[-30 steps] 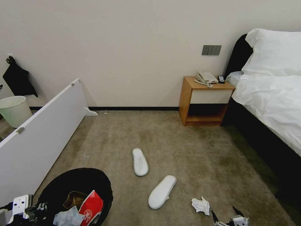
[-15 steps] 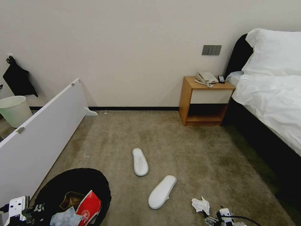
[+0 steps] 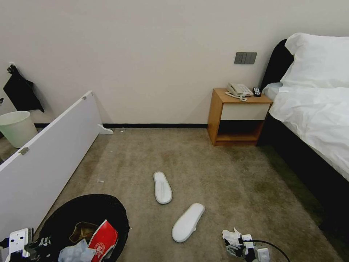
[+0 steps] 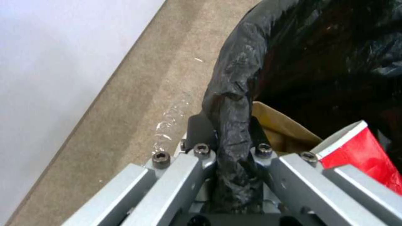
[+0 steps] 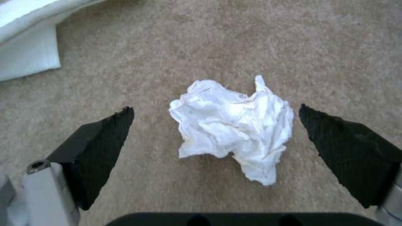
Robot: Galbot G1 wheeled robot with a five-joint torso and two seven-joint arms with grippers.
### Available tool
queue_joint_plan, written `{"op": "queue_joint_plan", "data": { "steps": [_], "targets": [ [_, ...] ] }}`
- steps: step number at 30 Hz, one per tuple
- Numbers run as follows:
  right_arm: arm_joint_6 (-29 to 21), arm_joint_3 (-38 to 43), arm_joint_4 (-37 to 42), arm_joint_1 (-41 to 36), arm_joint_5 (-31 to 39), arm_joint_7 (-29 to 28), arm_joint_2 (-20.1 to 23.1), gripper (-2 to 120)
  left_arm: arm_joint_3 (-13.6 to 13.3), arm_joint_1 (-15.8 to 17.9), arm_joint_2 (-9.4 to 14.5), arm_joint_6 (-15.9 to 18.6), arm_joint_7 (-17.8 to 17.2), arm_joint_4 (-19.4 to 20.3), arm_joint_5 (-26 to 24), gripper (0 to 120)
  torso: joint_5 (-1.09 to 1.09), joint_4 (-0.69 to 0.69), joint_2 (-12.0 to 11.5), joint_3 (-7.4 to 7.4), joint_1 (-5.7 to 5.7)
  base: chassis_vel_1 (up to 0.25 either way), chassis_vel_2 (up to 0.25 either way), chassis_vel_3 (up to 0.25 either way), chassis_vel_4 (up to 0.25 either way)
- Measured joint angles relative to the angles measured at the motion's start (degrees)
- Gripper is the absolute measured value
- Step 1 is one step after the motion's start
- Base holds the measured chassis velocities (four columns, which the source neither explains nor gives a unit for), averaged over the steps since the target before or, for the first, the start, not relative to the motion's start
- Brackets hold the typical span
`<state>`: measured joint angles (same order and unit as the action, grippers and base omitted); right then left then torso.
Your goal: Pick up the trash bin, then pick up the garbage from the floor and place it into the trash bin.
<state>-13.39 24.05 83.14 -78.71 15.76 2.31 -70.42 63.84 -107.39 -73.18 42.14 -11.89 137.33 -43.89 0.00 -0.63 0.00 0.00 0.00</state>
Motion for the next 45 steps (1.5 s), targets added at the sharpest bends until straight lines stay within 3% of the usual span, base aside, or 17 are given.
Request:
{"op": "queue_joint_plan", "data": {
  "steps": [28, 35, 37, 45],
  "targets": [
    [-1.9, 0.0, -5.6, 4.1, -1.2, -0.7, -1.9, 100, 0.2, -0.4, -0.4, 0.0, 0.0, 0.8, -0.1, 3, 0.0, -0.01, 0.0, 0.0, 0.0, 0.0, 0.0, 0.0, 0.0],
    [-2.1, -0.3, -8.8, 6.5, -1.2, -0.2, -2.4, 75, 0.2, -0.4, -0.6, 0.0, 0.0, 1.0, -0.1, 3, 0.0, 0.0, 0.0, 0.0, 0.0, 0.0, 0.0, 0.0, 0.0],
    [-2.1, -0.4, -9.0, 6.6, -1.2, -0.2, -2.4, 73, 0.2, -0.5, -0.6, 0.0, 0.0, 1.1, -0.1, 3, 0.0, 0.0, 0.0, 0.0, 0.0, 0.0, 0.0, 0.0, 0.0],
    [-2.0, -0.4, -13.0, 8.9, -1.2, 0.7, -2.6, 38, 0.3, -0.7, -0.8, 0.0, -0.1, 1.2, -0.2, 3, 0.0, 0.01, 0.0, 0.0, 0.0, 0.0, 0.0, 0.0, 0.0]
  ]
}}
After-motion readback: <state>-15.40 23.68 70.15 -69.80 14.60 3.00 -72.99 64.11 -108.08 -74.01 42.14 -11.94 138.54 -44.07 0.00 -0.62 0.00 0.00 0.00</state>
